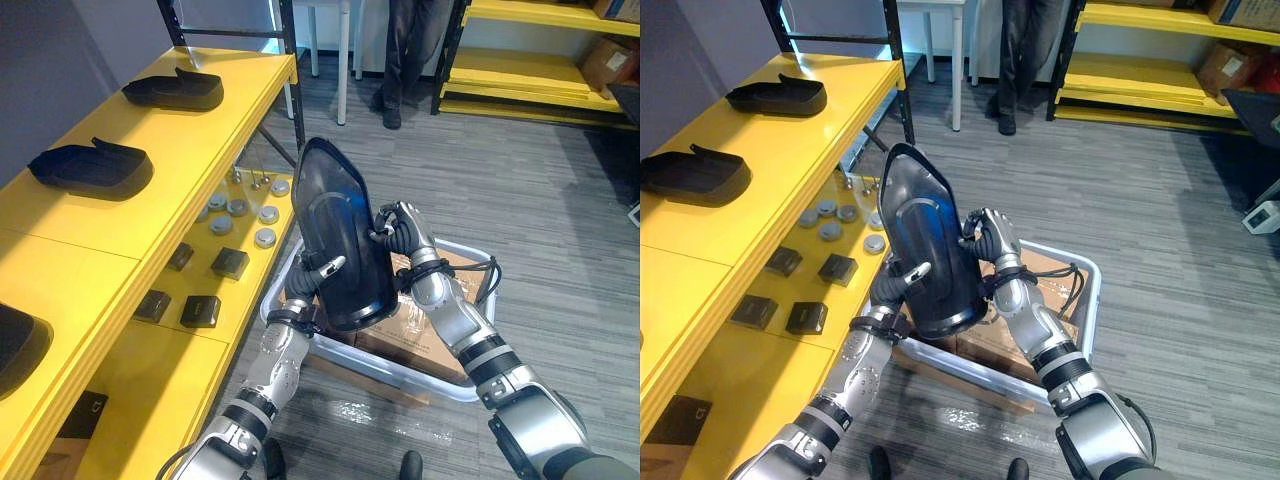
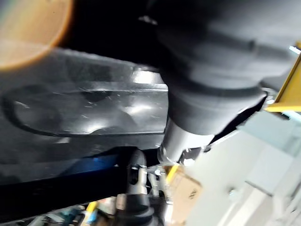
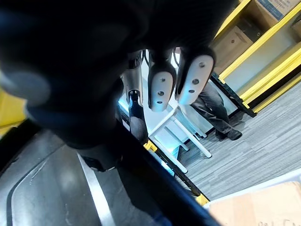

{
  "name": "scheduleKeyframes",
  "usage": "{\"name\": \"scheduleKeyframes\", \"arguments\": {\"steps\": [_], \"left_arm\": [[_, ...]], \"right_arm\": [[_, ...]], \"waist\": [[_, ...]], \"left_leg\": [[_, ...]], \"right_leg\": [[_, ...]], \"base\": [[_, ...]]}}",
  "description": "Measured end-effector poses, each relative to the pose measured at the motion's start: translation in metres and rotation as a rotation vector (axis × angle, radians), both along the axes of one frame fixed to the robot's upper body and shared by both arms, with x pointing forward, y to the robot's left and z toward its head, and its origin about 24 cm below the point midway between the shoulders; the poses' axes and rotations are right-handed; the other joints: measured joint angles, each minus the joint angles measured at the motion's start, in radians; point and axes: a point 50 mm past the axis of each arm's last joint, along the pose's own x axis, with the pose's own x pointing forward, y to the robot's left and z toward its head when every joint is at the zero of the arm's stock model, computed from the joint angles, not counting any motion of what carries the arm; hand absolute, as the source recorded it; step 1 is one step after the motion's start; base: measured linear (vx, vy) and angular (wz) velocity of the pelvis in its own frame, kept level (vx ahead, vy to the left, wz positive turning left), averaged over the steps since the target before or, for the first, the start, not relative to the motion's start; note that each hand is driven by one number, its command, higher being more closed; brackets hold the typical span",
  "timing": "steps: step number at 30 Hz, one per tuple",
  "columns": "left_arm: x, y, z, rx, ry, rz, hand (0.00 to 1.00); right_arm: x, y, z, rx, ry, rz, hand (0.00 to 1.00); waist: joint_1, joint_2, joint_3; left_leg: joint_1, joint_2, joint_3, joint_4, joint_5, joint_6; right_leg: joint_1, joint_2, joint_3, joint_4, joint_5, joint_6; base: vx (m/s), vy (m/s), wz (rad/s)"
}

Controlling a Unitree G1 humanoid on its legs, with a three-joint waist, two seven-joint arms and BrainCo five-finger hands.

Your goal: Walk over and take plastic housings, then place them on the shelf

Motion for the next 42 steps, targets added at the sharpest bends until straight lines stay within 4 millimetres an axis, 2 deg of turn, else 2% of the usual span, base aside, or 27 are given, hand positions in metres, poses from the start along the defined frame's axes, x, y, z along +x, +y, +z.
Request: {"name": "scheduleKeyframes", "arguments": {"steps": [4,7,12,16,19,22,30,31,32,34,35,36,37,39,41,42], "left_arm": [[-0.006,-0.006,-0.014,0.048,0.056,-0.045,1.0],[-0.01,-0.01,-0.021,0.043,0.081,-0.07,1.0],[-0.043,-0.007,-0.038,-0.07,0.121,-0.021,1.0],[-0.066,-0.001,-0.033,-0.204,0.093,0.079,1.0],[-0.073,0.008,-0.027,-0.261,0.065,0.164,1.0],[-0.079,0.017,-0.025,-0.275,0.041,0.215,1.0],[-0.088,0.026,-0.032,-0.318,0.048,0.263,1.0],[-0.089,0.026,-0.032,-0.317,0.049,0.265,1.0],[-0.089,0.026,-0.033,-0.316,0.051,0.266,1.0],[-0.089,0.027,-0.032,-0.32,0.049,0.271,1.0],[-0.088,0.029,-0.032,-0.324,0.045,0.282,1.0],[-0.088,0.034,-0.031,-0.326,0.038,0.299,1.0],[-0.088,0.036,-0.031,-0.324,0.034,0.309,1.0],[-0.089,0.047,-0.027,-0.316,0.005,0.349,1.0],[-0.097,0.066,-0.019,-0.211,-0.073,0.427,1.0],[-0.104,0.075,-0.013,-0.146,-0.123,0.46,1.0]], "right_arm": [[-0.016,0.014,0.018,0.063,-0.089,0.108,1.0],[-0.033,0.035,0.027,0.116,-0.129,0.255,1.0],[-0.062,0.036,0.002,0.236,-0.081,0.335,1.0],[-0.087,0.03,-0.016,0.381,-0.028,0.358,1.0],[-0.099,0.032,-0.026,0.478,0.005,0.369,1.0],[-0.108,0.036,-0.032,0.504,0.02,0.382,1.0],[-0.116,0.037,-0.046,0.513,0.066,0.367,1.0],[-0.116,0.037,-0.048,0.516,0.071,0.362,0.0],[-0.117,0.036,-0.051,0.523,0.081,0.353,0.0],[-0.118,0.034,-0.055,0.527,0.095,0.341,0.0],[-0.119,0.033,-0.06,0.545,0.12,0.333,0.0],[-0.118,0.034,-0.063,0.557,0.136,0.329,0.0],[-0.117,0.035,-0.066,0.572,0.153,0.325,0.0],[-0.113,0.041,-0.074,0.618,0.204,0.316,0.0],[-0.112,0.054,-0.08,0.661,0.258,0.345,0.0],[-0.114,0.058,-0.083,0.68,0.281,0.364,0.0]], "waist": [[-0.002,0.0,-0.008],[-0.009,-0.001,-0.017],[0.0,0.002,-0.074],[0.003,0.002,-0.111],[0.005,0.004,-0.141],[0.018,0.006,-0.167],[0.027,0.007,-0.214],[0.027,0.007,-0.218],[0.024,0.007,-0.22],[0.016,0.005,-0.222],[0.005,0.002,-0.223],[0.006,0.0,-0.222],[0.016,-0.004,-0.219],[0.056,-0.017,-0.214],[0.088,-0.032,-0.205],[0.09,-0.044,-0.197]], "left_leg": [[-0.001,0.003,-0.001,0.0,-0.002,-0.002],[-0.001,0.003,-0.008,0.0,-0.002,-0.003],[0.025,-0.002,-0.024,0.0,-0.008,-0.01],[0.034,-0.005,-0.056,0.0,-0.014,-0.017],[0.039,-0.007,-0.073,-0.001,-0.022,-0.026],[0.044,-0.009,-0.076,-0.002,-0.024,-0.025],[0.032,-0.022,-0.111,-0.005,-0.021,-0.022],[0.03,-0.024,-0.113,-0.005,-0.014,-0.013],[0.029,-0.032,-0.108,-0.005,-0.007,-0.004],[0.016,-0.045,-0.02,-0.005,-0.007,0.045],[0.021,-0.044,0.066,-0.001,-0.004,0.066],[0.021,-0.054,0.117,0.0,0.025,0.099],[0.023,-0.07,0.113,0.0,0.029,0.104],[0.022,-0.114,0.095,0.0,0.023,0.112],[0.023,-0.143,0.09,0.0,0.003,0.123],[0.022,-0.153,0.091,0.0,0.001,0.126]], "right_leg": [[0.009,0.006,-0.005,-0.017,0.006,-0.001],[0.017,0.007,-0.014,-0.025,0.006,0.0],[0.064,0.005,-0.035,-0.035,-0.01,0.01],[0.089,0.0,-0.07,-0.013,-0.037,0.015],[0.1,-0.003,-0.081,0.001,-0.052,0.016],[0.105,-0.004,-0.084,0.0,-0.054,0.017],[0.123,-0.013,-0.13,0.0,-0.064,0.018],[0.133,-0.015,-0.136,0.001,-0.062,0.015],[0.148,-0.024,-0.161,0.002,-0.064,0.018],[0.173,-0.049,-0.218,0.024,-0.076,0.034],[0.201,-0.072,-0.278,0.044,-0.089,0.048],[0.22,-0.1,-0.325,0.077,-0.106,0.065],[0.219,-0.119,-0.335,0.095,-0.116,0.07],[0.219,-0.173,-0.353,0.154,-0.152,0.086],[0.213,-0.213,-0.355,0.209,-0.193,0.08],[0.213,-0.229,-0.359,0.236,-0.216,0.073]], "base": [[0.04,0.005,0.01],[0.05,0.01,0.07],[0.06,0.018,0.12],[0.01,0.021,0.24],[-0.01,0.017,0.15],[-0.02,0.018,0.04],[0.01,0.011,0.14],[0.08,0.009,0.34],[0.08,0.023,0.55],[0.06,0.058,0.9],[0.1,0.08,1.3],[0.13,0.078,1.23],[0.12,0.104,0.77],[0.07,0.145,0.43],[0.01,0.098,0.38],[-0.02,0.089,0.48]]}}
